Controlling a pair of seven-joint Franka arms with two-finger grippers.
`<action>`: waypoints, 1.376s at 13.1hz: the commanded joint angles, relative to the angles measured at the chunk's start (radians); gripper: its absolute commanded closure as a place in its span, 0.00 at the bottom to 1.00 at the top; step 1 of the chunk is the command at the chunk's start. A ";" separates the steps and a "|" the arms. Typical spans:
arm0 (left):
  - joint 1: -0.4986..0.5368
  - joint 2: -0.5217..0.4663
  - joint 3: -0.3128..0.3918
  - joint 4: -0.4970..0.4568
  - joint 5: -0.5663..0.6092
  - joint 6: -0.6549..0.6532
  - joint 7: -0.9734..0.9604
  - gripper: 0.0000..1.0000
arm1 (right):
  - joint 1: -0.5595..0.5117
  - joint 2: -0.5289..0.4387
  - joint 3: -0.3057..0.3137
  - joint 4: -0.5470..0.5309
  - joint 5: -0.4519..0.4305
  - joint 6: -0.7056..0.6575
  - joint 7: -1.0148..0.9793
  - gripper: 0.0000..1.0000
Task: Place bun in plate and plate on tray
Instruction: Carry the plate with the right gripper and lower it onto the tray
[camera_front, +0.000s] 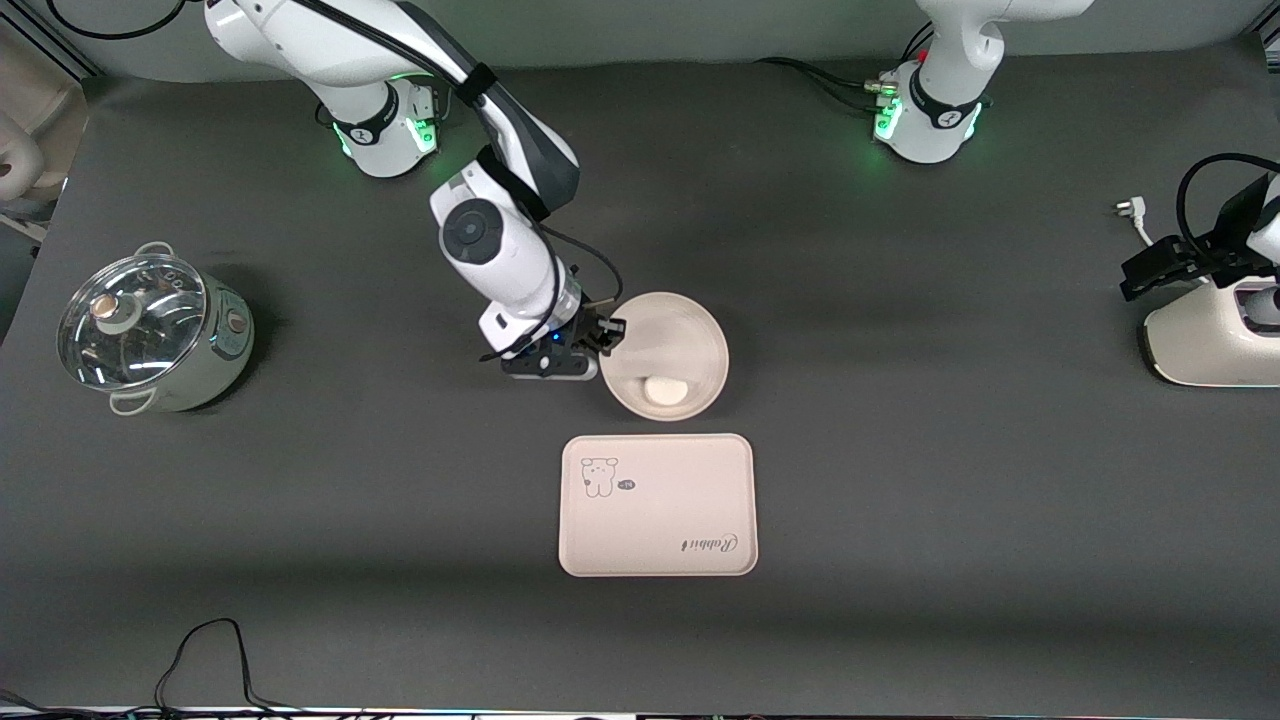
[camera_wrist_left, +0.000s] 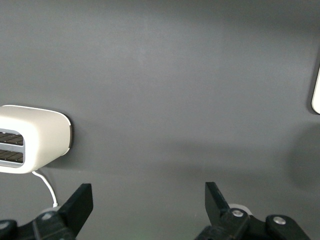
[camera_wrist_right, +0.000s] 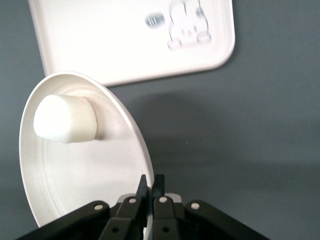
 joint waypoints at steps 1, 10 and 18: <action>-0.008 -0.001 0.009 0.015 0.004 -0.001 0.019 0.00 | -0.037 0.053 -0.002 0.211 0.029 -0.093 0.009 1.00; -0.006 0.034 0.009 0.081 0.004 0.000 0.023 0.00 | -0.085 0.507 -0.008 0.605 0.020 0.082 -0.086 1.00; 0.035 0.066 0.010 0.107 -0.105 0.005 0.022 0.00 | -0.085 0.603 -0.010 0.600 0.021 0.147 -0.090 0.42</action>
